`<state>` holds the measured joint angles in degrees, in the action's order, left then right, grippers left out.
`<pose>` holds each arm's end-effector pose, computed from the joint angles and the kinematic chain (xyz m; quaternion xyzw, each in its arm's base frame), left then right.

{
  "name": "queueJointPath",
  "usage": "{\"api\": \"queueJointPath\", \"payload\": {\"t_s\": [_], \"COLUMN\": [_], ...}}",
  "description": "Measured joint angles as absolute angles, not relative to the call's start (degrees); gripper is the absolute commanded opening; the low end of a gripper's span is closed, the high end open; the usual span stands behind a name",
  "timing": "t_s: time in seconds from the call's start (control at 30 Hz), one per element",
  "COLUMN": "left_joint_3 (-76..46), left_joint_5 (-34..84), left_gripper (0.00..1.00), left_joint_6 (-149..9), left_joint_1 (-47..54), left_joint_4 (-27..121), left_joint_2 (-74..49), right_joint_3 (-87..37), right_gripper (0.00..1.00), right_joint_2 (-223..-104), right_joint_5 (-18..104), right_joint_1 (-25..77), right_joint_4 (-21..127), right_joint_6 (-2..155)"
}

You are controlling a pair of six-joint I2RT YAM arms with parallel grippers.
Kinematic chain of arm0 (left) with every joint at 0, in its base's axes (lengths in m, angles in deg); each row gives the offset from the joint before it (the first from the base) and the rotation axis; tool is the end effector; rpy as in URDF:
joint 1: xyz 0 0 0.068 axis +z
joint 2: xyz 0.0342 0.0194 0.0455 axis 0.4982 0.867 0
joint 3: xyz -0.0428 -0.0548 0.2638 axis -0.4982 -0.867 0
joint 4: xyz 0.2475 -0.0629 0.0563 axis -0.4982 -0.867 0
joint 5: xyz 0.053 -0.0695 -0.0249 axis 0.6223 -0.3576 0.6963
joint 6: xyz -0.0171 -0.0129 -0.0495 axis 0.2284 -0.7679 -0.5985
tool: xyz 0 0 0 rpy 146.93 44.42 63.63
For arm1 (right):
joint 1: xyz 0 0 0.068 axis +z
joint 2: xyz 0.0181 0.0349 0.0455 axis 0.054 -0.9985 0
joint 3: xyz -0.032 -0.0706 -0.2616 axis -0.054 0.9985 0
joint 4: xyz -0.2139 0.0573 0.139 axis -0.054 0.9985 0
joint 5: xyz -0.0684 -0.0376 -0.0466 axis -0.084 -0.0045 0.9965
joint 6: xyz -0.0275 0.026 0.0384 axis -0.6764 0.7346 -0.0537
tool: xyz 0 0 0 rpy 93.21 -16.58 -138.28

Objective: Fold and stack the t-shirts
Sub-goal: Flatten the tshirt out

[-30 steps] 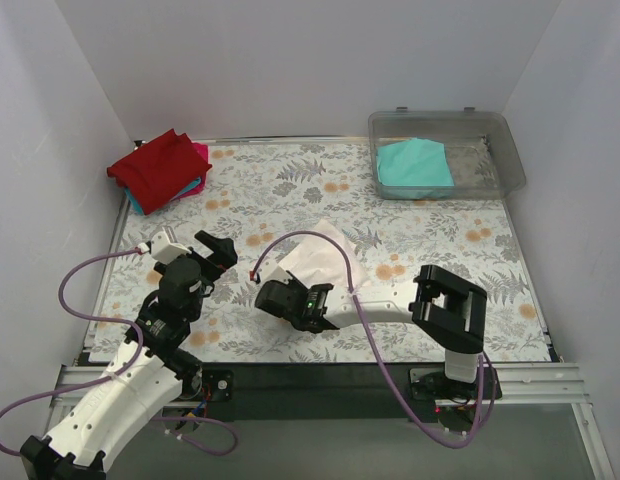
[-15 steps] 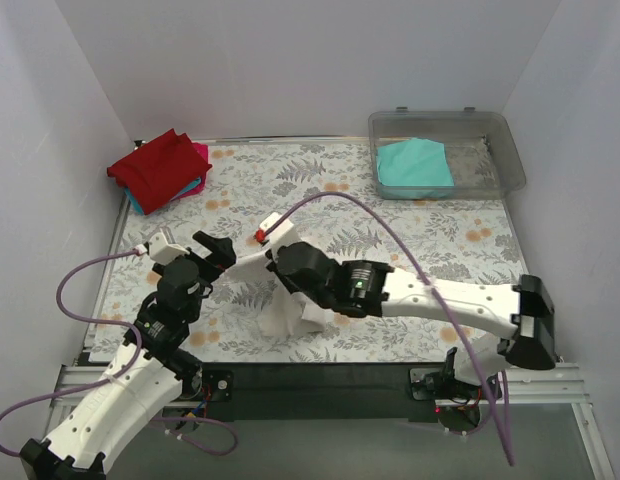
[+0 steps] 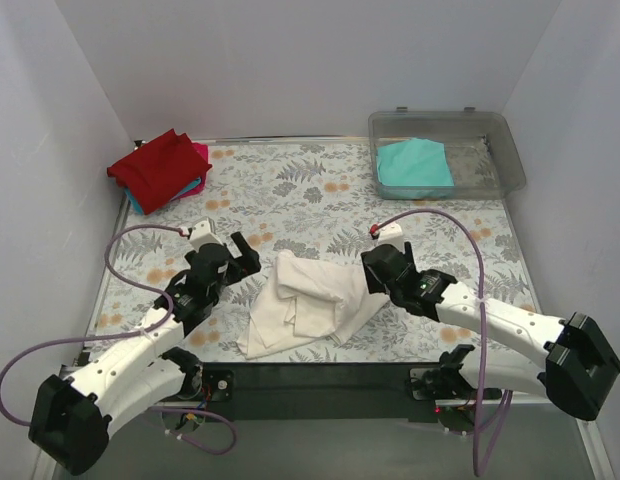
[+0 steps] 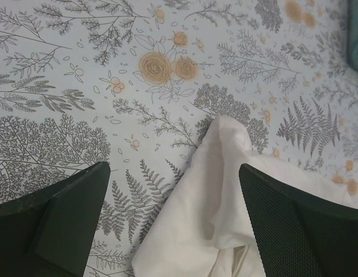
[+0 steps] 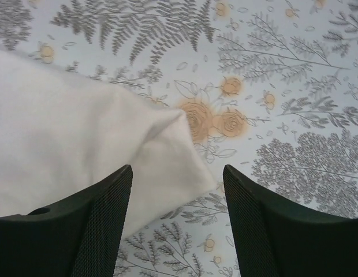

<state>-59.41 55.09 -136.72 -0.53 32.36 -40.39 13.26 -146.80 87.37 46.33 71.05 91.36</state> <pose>0.1642 -0.0813 0.2235 -0.4297 0.7519 -0.2870 0.4095 0.1612 0.1553 0.2191 -0.0963 0.8828 -0.0344 0.4585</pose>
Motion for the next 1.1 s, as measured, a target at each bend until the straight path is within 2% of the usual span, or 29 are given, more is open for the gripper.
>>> {"api": "queueJointPath", "payload": {"t_s": [0.17, 0.33, 0.37, 0.5, 0.8, 0.97, 1.03, 1.07, 1.1], "left_joint_3": [-58.99, -59.10, -59.34, -59.34, -59.43, -59.43, -59.43, -59.43, -59.43], "left_joint_5": [54.98, 56.90, 57.10, 57.19, 57.91, 57.91, 57.91, 57.93, 57.93], "left_gripper": [0.85, 0.85, 0.85, 0.85, 0.86, 0.86, 0.86, 0.86, 0.86], "left_joint_6": [-135.74, -137.64, -138.52, -138.65, -138.67, -138.65, -138.63, -138.56, -138.52], "left_joint_1": [-4.95, -8.53, -8.53, -8.55, -8.53, -8.55, -8.55, -8.55, -8.55], "left_joint_4": [32.86, 31.35, 30.45, 30.17, 30.04, 30.02, 30.02, 30.02, 30.02], "left_joint_2": [-36.70, -36.81, -36.83, -36.81, -36.96, -36.92, -36.92, -36.92, -36.92], "right_joint_3": [12.93, 12.43, 12.26, 10.18, 10.07, 9.96, 9.74, 9.48, 9.15], "right_gripper": [0.59, 0.61, 0.61, 0.61, 0.64, 0.64, 0.60, 0.54, 0.36], "right_joint_2": [-146.71, -152.96, -158.66, -162.45, -156.61, -160.19, -162.82, -164.28, -165.31], "right_joint_5": [79.98, 70.13, 70.28, 70.80, 70.56, 70.74, 70.52, 70.52, 70.56], "right_joint_1": [53.87, 59.88, 60.41, 60.67, 62.55, 62.55, 62.55, 62.55, 62.55], "right_joint_4": [64.34, 56.69, 54.42, 53.74, 52.98, 53.24, 53.92, 54.66, 55.38], "right_joint_6": [88.92, 87.52, 87.41, 86.99, 86.07, 86.14, 86.23, 86.23, 86.29]}}
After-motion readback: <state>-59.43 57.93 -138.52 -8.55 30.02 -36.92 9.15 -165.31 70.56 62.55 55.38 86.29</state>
